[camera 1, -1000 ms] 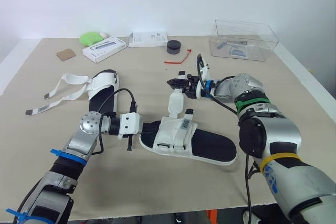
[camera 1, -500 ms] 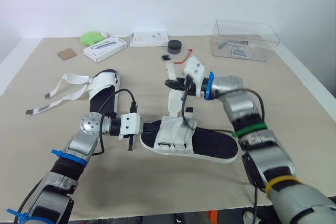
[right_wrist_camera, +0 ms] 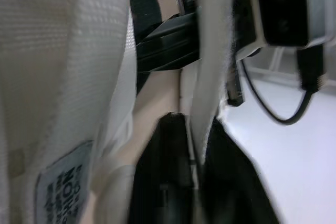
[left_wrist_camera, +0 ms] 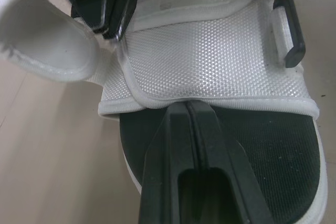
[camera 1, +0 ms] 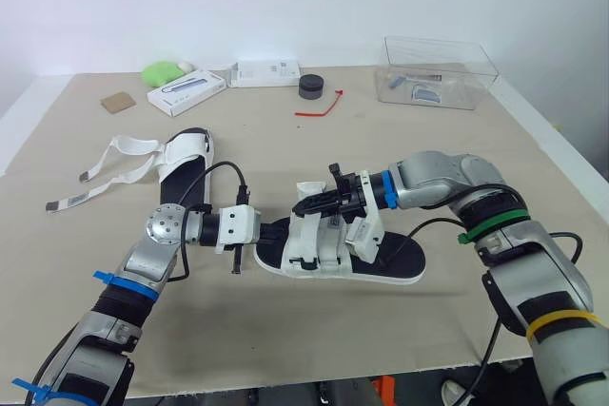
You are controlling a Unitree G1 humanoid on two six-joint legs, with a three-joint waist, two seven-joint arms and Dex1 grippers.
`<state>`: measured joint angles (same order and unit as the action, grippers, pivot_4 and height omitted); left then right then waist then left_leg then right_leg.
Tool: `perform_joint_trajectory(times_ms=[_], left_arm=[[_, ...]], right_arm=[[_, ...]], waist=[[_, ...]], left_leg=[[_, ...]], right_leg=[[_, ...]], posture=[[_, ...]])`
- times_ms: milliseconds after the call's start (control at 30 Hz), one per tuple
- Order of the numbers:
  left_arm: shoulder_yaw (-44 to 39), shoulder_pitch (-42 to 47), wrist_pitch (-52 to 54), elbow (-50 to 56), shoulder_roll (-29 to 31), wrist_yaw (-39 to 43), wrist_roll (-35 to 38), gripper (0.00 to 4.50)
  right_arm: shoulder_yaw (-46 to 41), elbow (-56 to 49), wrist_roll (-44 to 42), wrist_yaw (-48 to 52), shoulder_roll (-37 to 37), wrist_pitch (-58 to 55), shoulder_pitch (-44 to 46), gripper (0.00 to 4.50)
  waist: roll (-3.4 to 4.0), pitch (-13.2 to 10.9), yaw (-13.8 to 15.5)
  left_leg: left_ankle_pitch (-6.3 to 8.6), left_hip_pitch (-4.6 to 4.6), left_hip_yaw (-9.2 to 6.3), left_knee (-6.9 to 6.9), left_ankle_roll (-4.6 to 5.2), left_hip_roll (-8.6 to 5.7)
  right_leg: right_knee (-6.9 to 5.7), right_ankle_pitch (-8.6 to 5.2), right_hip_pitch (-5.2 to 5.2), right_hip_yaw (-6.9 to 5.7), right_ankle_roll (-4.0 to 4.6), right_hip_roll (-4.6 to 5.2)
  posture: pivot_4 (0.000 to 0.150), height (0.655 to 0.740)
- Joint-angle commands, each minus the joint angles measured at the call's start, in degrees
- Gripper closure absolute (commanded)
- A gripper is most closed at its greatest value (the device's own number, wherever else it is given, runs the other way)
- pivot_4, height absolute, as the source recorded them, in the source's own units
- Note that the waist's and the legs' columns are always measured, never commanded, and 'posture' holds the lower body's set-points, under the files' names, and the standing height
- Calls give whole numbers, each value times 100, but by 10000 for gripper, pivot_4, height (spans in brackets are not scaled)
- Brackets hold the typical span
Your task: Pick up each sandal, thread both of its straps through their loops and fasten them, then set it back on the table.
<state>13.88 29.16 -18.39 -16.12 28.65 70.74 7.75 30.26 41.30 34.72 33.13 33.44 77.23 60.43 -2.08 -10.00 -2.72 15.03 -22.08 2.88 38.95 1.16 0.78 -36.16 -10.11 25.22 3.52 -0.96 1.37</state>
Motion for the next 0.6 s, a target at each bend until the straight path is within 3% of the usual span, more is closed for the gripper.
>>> perform_joint_trajectory(times_ms=[33,100,233,400,500,600], left_arm=[[51,43,-38,28,39,54,-41,45000],[52,32,-46,30,49,53,-47,45000],[60,11,-50,49,77,52,-47,45000],[75,39,-99,-24,83,60,-52,45000],[96,79,-122,-69,62,62,-63,45000],[110,75,-141,-65,67,73,-56,45000]], right_arm=[[378,-370,-1373,796,162,-543,-21,20276],[539,-785,-2034,1200,358,-842,-139,10545],[484,-1614,-3214,1960,791,-1612,-377,10545],[188,-2093,-3743,2420,1143,-1904,-471,10545],[-221,-2911,-4703,2529,1334,-3542,-865,10545],[-588,-4219,-5955,2383,1610,-6363,-1279,10545]], waist=[[0,0,1],[0,0,3],[1,0,17],[1,0,16],[0,0,19],[1,0,31]], left_leg=[[1,0,-1,-1,1,1],[3,0,-4,-3,5,3],[8,-4,-22,-6,12,4],[9,0,-17,-6,15,5],[9,0,-18,-6,15,8],[9,-3,-21,-6,15,10]], right_leg=[[0,0,1,1,0,0],[-2,8,1,1,-15,-1],[0,3,2,-3,-17,1],[-1,5,4,1,-16,1],[-1,4,3,-2,-14,-1],[-2,4,4,-2,-12,0]], posture=[[1500,7400],[1500,7400],[1500,7400],[1500,7400],[1500,7400],[1500,7400]])
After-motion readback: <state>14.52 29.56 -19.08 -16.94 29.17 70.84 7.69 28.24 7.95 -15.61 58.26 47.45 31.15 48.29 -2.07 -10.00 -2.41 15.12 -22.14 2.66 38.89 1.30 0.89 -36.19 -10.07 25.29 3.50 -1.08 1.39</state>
